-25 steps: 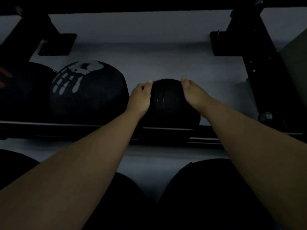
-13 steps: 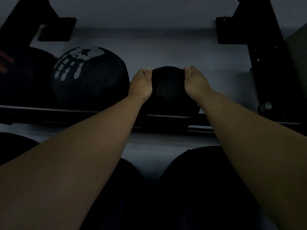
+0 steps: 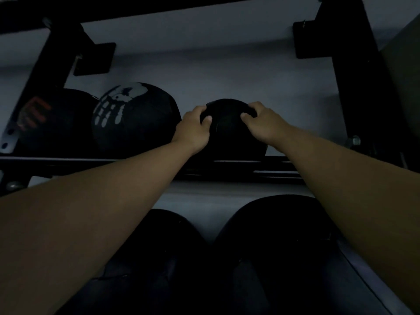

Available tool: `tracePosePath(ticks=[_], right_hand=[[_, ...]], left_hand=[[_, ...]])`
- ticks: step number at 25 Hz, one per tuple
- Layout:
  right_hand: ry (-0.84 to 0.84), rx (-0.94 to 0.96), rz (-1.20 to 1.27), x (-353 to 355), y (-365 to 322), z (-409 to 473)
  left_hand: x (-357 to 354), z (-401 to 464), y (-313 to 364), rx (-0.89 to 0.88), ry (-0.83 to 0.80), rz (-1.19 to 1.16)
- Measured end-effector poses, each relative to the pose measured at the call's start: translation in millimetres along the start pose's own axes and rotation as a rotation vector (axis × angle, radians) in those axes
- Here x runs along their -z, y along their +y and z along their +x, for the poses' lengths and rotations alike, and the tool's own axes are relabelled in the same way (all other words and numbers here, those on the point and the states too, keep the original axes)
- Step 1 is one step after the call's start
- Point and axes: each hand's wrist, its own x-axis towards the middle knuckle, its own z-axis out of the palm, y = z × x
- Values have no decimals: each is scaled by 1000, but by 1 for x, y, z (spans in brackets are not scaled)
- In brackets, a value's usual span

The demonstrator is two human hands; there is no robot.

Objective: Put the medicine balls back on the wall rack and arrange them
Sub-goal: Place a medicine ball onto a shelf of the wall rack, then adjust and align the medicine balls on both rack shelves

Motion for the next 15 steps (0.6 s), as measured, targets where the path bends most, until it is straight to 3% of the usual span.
tracePosePath(ticks=[5,15], right_hand=[[43,65,13,-6,9,-31],[-19,-36,-193,13,-40,-110]], left_hand=[[1,-23,2,-34,-16,76],[39,-88,23,-8,-310,29]])
